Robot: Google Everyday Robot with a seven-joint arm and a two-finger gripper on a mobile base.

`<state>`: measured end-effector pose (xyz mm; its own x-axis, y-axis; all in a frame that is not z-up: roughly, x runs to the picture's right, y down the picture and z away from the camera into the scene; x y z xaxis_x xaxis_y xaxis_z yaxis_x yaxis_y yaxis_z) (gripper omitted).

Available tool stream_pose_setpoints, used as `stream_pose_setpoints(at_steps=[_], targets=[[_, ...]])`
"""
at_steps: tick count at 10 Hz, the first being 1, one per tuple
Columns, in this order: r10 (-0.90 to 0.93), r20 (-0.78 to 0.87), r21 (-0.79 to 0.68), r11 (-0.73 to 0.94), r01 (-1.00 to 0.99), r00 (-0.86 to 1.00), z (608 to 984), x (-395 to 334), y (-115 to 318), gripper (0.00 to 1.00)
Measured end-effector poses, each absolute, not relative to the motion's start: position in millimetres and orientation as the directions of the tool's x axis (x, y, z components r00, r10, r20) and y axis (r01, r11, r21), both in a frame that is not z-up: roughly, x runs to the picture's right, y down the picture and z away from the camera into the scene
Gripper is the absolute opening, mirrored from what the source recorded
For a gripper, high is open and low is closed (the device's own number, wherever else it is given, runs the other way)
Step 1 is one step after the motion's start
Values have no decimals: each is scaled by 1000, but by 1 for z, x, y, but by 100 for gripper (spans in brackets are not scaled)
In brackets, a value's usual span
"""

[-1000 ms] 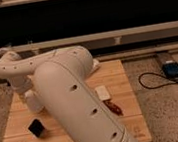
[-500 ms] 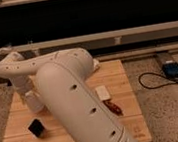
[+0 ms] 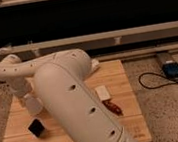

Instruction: Place the ceramic cup over the eraser

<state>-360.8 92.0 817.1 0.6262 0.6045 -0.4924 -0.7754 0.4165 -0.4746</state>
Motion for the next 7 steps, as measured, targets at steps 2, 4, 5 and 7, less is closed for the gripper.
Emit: stream_pose_setpoints(at_steps=[2,4,5,7], targets=[[614,-474,-480,420,-770,631,801,-356,86,0],[619,-451,-494,427,-757,643,776,-351,79,0],[622,-438,-500,431,-751,649,763,-349,74,0],[628,-394,-516,453,-727,671,722,-339,65,0]])
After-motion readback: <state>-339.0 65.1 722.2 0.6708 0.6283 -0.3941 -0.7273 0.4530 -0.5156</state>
